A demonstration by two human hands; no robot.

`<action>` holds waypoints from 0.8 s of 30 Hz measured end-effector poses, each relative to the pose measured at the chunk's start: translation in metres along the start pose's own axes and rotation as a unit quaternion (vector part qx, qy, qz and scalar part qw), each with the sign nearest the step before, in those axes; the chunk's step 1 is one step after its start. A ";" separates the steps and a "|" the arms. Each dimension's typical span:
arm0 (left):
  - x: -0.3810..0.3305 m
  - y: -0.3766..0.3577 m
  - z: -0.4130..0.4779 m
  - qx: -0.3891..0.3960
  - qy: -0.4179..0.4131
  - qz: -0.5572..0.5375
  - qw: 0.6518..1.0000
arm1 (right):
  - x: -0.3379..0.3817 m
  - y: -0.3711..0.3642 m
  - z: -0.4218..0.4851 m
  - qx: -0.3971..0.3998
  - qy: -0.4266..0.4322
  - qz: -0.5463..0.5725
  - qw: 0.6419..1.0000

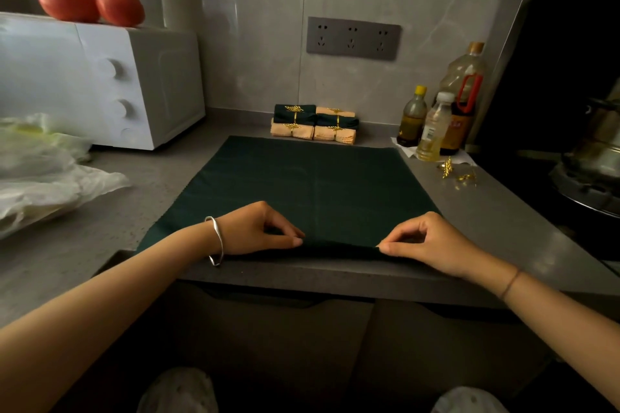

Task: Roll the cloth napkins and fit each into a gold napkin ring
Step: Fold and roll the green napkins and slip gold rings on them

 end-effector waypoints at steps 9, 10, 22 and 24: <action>0.007 0.005 0.003 0.034 0.082 -0.036 0.995 | -0.004 -0.006 0.012 0.044 -0.045 0.075 0.995; 0.007 0.005 0.003 0.033 0.087 -0.040 0.995 | -0.005 -0.006 0.012 0.054 -0.050 0.074 0.995; -0.013 0.027 0.005 -0.123 -0.060 0.069 0.988 | 0.010 -0.017 0.036 0.102 0.015 -0.154 0.983; -0.012 0.028 0.005 -0.113 -0.053 0.133 0.983 | 0.008 -0.006 0.044 0.067 0.010 -0.142 0.987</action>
Point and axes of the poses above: each hand's wrist, its own z-axis towards the middle knuckle, its own y-axis out of the back of the hand, x = y × z, the point moved 6 cm from there along z, towards the middle knuckle, and after that the axes turned 14 degrees about y, right-handed, at the moved point
